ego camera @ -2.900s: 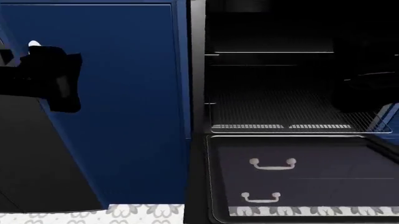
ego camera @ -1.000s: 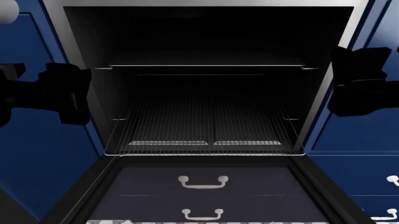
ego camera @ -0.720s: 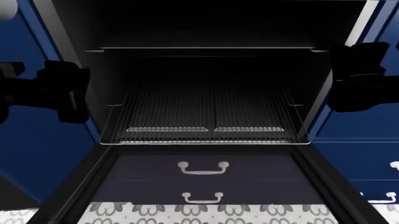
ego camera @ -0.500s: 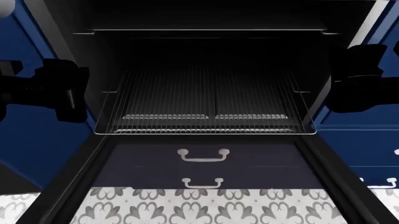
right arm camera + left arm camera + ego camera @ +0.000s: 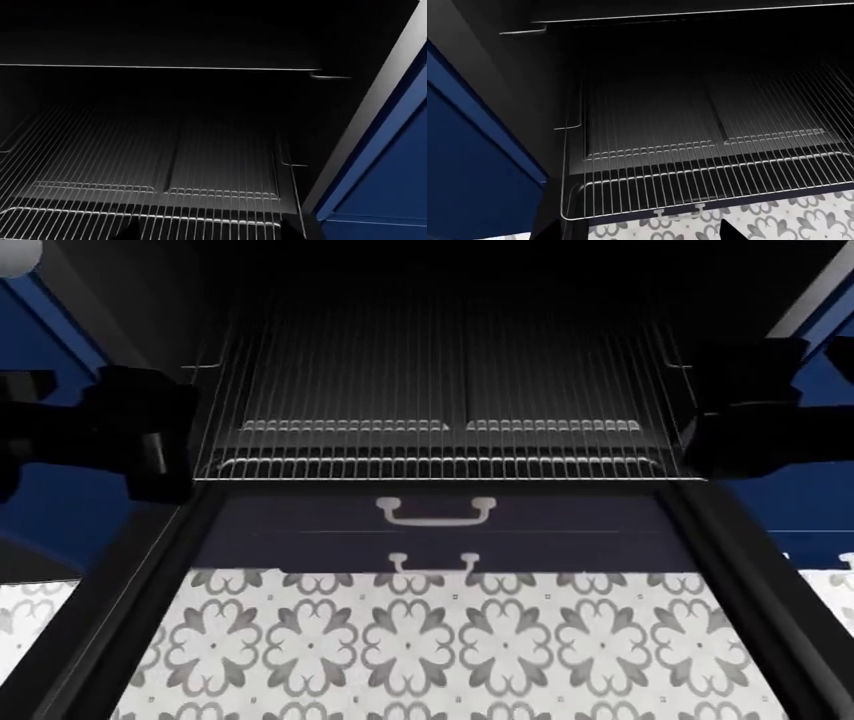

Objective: Fully slide the bottom oven rack out.

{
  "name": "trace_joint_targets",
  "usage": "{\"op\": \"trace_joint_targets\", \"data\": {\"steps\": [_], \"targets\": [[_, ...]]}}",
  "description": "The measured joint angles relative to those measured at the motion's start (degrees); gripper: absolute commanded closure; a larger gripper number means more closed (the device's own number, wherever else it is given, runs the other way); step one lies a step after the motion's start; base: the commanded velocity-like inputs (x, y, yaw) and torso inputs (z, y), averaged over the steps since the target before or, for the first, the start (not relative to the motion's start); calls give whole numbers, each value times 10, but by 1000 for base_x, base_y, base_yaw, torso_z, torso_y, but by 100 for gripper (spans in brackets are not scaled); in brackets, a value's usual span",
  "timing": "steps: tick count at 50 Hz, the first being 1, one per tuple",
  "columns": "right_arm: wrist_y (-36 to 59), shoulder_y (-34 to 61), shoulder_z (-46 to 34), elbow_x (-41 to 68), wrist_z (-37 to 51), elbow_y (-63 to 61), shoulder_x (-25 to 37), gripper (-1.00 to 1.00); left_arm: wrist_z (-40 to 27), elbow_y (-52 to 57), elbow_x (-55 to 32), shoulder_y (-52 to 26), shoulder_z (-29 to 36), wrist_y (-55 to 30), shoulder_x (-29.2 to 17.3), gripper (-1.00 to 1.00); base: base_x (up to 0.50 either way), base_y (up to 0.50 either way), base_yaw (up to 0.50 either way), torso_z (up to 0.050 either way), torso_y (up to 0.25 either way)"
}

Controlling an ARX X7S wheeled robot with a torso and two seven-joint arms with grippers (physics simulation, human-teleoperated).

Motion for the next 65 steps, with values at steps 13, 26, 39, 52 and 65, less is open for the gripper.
{"op": "trace_joint_targets", "data": {"steps": [13,26,39,52,65], "targets": [[2,1,-14,-7,-6,20,-16,-100,5,-14,8,-7,13,-3,17,-100,0,0,0,0,-179],[7,11,-53,-17,-10,90,-62,-100,28,-77,50,-7,42,-10,78,-100,0,0,0,0,0],[27,33,-106,-30,-13,182,-121,-100,83,-189,127,-26,76,-48,152,-100,0,0,0,0,0],[57,66,-166,-27,1,281,-168,-100,147,-287,206,-34,103,-75,207,-100,0,0,0,0,0],[95,101,-202,-67,-28,364,-207,-100,201,-348,273,-28,122,-78,245,-100,0,0,0,0,0]]}}
